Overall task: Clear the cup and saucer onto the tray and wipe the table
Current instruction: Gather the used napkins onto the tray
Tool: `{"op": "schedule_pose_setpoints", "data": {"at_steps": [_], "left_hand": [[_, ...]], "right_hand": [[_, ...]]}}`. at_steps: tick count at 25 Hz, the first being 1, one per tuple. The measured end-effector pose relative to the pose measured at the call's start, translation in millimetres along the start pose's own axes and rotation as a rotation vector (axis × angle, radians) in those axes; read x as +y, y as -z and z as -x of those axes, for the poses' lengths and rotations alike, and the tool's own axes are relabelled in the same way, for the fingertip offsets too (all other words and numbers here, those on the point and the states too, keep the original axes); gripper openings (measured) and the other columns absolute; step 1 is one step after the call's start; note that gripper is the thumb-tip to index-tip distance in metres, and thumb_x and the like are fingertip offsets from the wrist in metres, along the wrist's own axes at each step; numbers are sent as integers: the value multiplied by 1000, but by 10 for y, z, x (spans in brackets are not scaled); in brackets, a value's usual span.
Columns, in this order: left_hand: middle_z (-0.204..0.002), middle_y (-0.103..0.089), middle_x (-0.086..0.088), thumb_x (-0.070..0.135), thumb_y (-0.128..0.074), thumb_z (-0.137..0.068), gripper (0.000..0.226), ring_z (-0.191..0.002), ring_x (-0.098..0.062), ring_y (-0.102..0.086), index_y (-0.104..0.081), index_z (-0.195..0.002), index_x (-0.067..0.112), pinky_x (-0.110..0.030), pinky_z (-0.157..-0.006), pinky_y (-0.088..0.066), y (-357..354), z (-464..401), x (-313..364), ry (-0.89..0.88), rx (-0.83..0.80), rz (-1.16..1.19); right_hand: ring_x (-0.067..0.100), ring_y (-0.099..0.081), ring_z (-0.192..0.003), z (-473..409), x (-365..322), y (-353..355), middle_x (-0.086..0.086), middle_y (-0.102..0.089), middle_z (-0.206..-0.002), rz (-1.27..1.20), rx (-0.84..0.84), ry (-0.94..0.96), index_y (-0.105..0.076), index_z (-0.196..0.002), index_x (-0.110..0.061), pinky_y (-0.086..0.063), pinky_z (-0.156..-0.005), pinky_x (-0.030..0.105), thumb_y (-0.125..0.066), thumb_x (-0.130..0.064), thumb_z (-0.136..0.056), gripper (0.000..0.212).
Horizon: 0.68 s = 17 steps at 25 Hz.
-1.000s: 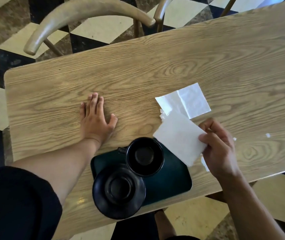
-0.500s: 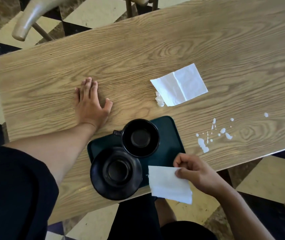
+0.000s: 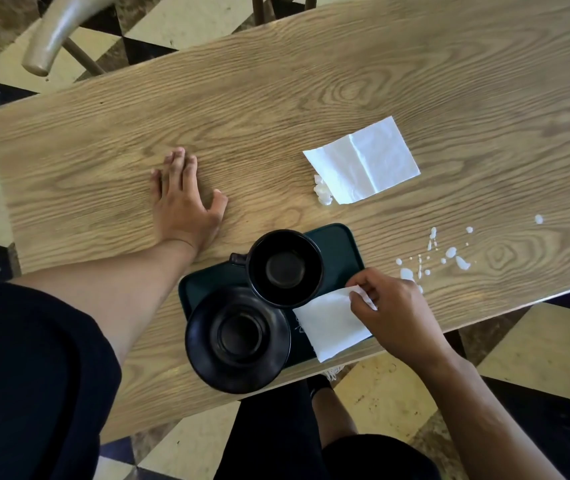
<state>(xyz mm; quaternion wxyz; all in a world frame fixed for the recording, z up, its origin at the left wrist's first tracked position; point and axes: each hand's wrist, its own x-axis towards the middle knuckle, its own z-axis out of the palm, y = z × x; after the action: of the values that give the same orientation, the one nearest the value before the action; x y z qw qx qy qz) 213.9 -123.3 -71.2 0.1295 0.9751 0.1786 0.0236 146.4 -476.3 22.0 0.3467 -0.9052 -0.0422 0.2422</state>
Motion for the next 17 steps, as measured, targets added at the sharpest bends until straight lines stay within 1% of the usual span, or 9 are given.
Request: {"op": "schedule_pose_setpoints", "data": {"at_steps": [2,5,6,8,9,11,13,15,17], "left_hand": [[-170,-22,-8,50,-45,-91,78,-158,-17,-10,-32,-157,11,-34,-127,8,1,1,7,-4,1,-6],[-170,-21,-8,50,-45,-91,78,-158,-18,-9,-31,-157,11,-27,-124,15,0,-3,0,-6,-2,-17],[-170,-21,-8,50,-45,-92,78,-158,-18,-8,-31,-157,11,-25,-122,17,0,-5,-6,-6,-3,-21],[-170,-21,-8,50,-45,-92,77,-158,-18,-8,-31,-157,11,-24,-122,19,-1,-6,-10,-9,-3,-28],[-170,-20,-8,49,-44,-92,77,-158,-18,-8,-31,-157,10,-25,-122,18,-3,-8,-12,-10,-2,-28],[-170,-20,-8,49,-44,-92,77,-158,-19,-8,-31,-157,10,-32,-126,12,-7,-7,-13,-10,-4,-20],[-170,-20,-9,49,-44,-92,78,-158,-20,-9,-31,-157,9,-39,-128,5,-8,-4,-15,-13,-5,-18],[-170,-21,-10,49,-44,-92,78,-158,-21,-10,-32,-157,9,-42,-129,2,-5,-1,-11,-16,-2,-16],[-170,-21,-10,49,-44,-92,78,-158,-21,-10,-32,-157,8,-43,-129,1,0,-5,-12,-13,-4,-9]], "right_hand": [[3,-65,-77,38,-8,-22,-14,-70,-75,-3,66,-5,-71,-93,-24,-51,-63,20,-68,-13,-90,12],[9,-69,-72,43,-35,-38,-7,-73,-78,-29,160,11,-74,-97,-17,-58,-67,35,-68,-11,-92,10],[11,-70,-73,43,-53,-45,-6,-74,-79,-35,170,17,-74,-98,-16,-59,-68,37,-68,-11,-92,10],[11,-70,-78,47,-89,-59,-7,-74,-86,-30,149,23,-73,-103,-16,-59,-71,35,-68,-11,-92,13],[11,-70,-84,54,-105,-64,-7,-75,-93,-16,136,32,-72,-107,-16,-58,-75,32,-68,-11,-92,17],[11,-67,-96,78,-137,-71,-7,-73,-109,20,146,61,-69,-119,-16,-55,-82,25,-68,-10,-91,29],[14,-61,-108,105,-143,-85,-3,-68,-118,71,217,110,-68,-123,-13,-51,-91,26,-69,-4,-88,37],[20,-53,-111,132,-132,-133,2,-64,-118,145,278,141,-70,-120,-10,-48,-93,30,-70,0,-84,37],[23,-51,-108,165,-119,-213,5,-60,-115,182,274,139,-72,-116,-8,-49,-89,31,-73,0,-82,35]]}}
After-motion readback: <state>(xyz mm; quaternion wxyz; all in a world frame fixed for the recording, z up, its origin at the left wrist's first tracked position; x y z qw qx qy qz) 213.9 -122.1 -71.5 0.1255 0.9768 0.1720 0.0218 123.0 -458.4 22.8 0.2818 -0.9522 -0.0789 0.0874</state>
